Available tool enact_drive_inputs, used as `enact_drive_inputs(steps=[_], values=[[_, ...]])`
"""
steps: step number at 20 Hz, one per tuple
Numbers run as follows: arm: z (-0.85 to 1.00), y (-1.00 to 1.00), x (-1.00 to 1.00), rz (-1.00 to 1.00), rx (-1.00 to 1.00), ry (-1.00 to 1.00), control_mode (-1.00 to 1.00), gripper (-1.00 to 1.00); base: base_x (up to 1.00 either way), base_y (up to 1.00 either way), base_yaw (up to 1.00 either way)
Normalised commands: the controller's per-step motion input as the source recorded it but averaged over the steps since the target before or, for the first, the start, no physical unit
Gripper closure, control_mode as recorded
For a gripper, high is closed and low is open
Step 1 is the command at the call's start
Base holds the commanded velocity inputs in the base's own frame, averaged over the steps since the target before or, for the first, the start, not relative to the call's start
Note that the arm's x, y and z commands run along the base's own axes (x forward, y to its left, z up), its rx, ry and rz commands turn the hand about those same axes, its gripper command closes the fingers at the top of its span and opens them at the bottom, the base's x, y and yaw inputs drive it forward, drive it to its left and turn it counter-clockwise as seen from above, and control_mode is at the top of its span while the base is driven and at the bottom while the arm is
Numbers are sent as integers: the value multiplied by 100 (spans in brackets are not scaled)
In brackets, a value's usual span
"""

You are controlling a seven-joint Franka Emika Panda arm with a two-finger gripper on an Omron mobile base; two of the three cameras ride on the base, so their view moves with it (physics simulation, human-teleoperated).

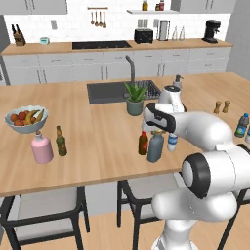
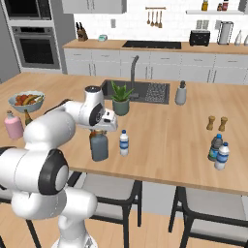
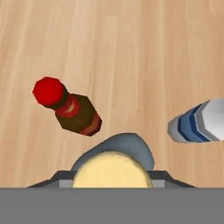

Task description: Move the plastic bottles in the middle to the plastics group, and the glass bottles in the middle to the glass group.

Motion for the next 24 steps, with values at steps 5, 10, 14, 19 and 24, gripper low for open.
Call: enact_drive_inputs(steps=[5,10,14,19,24], values=[[24,5,-32,0,0,0,-100,100,0,0,0],[37,50,-36,1,0,0,-100,100,0,0,0],[33,77,-11,0,0,0,-100,100,0,0,0],[24,84,0,3,0,0,-100,100,0,0,0],[12,89,0,6,0,2,-100,100,0,0,0]])
